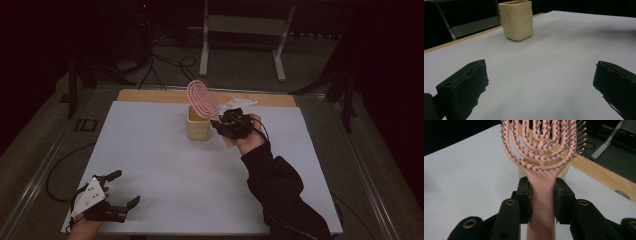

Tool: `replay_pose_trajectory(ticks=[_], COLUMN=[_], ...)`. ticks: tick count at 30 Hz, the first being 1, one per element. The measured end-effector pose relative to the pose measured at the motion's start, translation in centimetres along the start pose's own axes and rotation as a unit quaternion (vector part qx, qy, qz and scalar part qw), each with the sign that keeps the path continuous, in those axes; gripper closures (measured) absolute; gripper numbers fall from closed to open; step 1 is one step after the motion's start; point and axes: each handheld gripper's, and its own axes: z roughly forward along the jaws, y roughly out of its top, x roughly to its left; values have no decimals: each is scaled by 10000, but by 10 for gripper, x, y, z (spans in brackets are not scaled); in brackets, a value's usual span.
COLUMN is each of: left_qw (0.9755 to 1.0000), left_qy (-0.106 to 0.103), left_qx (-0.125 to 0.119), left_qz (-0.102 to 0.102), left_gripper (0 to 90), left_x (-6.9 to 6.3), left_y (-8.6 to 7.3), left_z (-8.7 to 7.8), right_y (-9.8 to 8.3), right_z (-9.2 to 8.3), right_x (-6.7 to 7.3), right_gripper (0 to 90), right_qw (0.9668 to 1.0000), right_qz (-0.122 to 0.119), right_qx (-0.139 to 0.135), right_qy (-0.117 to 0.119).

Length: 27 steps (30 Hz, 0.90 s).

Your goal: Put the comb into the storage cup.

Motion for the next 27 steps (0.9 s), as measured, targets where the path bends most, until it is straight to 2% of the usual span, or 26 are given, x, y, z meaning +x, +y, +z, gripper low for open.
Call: replay_pose_trajectory(ticks=[7,12,20,24,27], left_qw=[10000,10000,10000,10000,10000], left_qy=[3,4,0,4,2], left_qx=[-6,-11,-21,-26,-18], left_qz=[8,8,3,-3,-7], left_gripper=[0,0,0,0,0], left_x=[0,0,0,0,1], left_y=[0,0,0,0,0], left_z=[0,0,0,0,0], right_y=[11,15,20,24,27], right_z=[8,14,22,25,29], right_x=[1,1,-7,-10,-11], right_gripper=[704,704,704,704,704], right_qw=[9996,9994,9977,9970,9968], right_qz=[-45,-47,-48,5,-74], right_qx=[-256,-330,-595,-662,-699], right_qy=[98,122,335,399,384])
